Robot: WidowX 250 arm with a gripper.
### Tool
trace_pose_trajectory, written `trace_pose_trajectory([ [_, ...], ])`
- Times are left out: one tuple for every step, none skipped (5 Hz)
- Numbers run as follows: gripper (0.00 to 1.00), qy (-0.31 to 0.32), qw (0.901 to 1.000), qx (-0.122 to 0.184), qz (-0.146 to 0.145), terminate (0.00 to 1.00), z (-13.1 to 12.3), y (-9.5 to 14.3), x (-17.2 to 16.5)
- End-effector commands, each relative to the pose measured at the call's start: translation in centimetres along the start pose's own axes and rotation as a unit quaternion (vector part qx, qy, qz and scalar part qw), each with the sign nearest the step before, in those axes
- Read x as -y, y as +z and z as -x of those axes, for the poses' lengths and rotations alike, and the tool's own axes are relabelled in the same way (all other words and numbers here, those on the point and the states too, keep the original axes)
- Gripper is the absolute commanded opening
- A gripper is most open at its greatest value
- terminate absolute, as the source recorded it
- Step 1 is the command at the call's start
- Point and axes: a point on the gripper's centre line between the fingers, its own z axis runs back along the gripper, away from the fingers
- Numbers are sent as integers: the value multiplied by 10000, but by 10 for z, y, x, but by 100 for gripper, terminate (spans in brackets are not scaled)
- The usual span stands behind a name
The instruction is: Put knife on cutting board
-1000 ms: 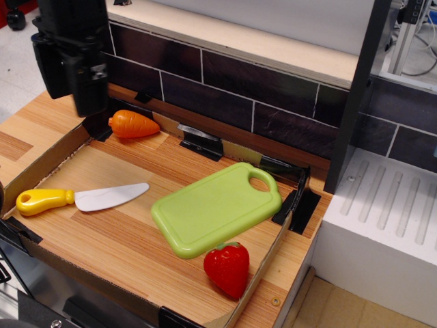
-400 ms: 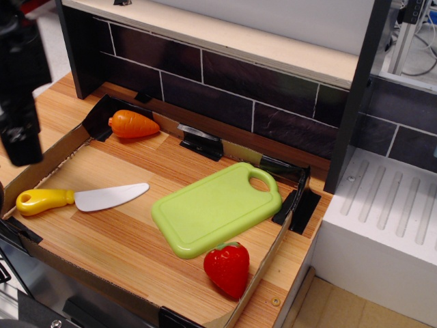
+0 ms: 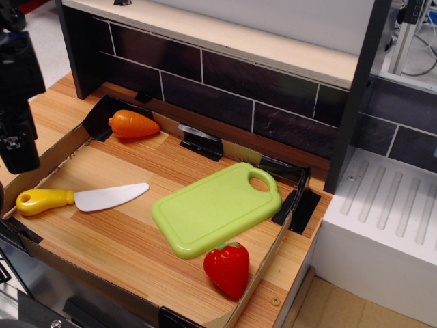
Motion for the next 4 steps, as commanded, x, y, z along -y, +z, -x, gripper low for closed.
trace_pose_trajectory([
  [100,-216,9995,63,-211,0,-11,-3,-16],
  [100,-345,9991,65,-247,0,-14,-12,-15],
  [100,-385,9989,75,-246,0,-19,-18,-11],
  [100,-478,9987,74,-142,0,-19,-21,4],
])
